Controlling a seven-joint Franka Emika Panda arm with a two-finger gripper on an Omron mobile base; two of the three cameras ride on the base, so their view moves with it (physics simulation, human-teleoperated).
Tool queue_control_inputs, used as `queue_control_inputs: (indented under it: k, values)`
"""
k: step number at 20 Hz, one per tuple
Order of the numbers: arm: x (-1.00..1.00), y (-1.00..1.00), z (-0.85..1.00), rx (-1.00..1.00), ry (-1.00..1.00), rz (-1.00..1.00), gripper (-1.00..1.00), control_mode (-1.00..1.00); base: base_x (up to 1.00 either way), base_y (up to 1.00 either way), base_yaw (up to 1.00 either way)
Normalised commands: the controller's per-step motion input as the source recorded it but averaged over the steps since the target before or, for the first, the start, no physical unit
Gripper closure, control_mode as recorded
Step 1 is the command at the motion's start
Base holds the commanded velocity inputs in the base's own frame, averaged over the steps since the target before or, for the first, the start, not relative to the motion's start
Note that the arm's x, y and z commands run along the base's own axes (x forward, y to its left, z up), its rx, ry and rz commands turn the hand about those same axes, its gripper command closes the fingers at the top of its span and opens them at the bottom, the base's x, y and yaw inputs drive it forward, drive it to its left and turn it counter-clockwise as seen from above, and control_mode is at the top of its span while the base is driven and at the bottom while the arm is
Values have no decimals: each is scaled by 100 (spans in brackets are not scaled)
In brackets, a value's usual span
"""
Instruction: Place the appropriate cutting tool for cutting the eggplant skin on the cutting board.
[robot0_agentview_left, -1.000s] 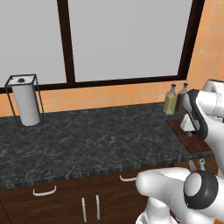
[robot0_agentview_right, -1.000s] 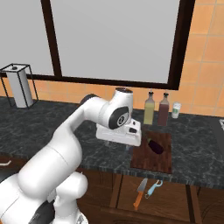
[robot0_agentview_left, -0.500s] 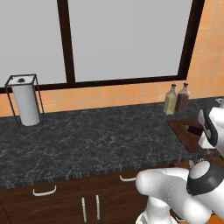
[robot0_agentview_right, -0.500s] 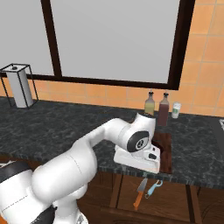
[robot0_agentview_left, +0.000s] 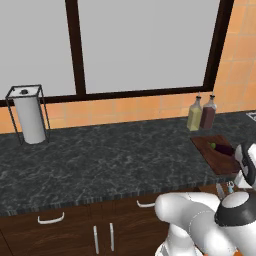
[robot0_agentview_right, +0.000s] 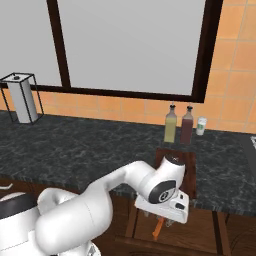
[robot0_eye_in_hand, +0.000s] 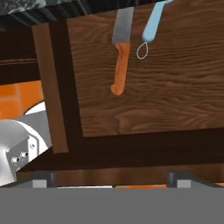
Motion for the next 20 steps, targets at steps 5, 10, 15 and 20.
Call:
queue_control_inputs:
  k: [5,10,15,20]
  values:
    - [-9,-2,-36,0,-6,0,-100,-100,0,0,0]
    - [1,0,-36,0,0,0,-100,-100,0,0,0]
    - [-9,-6,-34,0,0,0,-100,-100,0,0,0]
    - [-5,-2,-24,0,0,0,-100,-100,0,0,0]
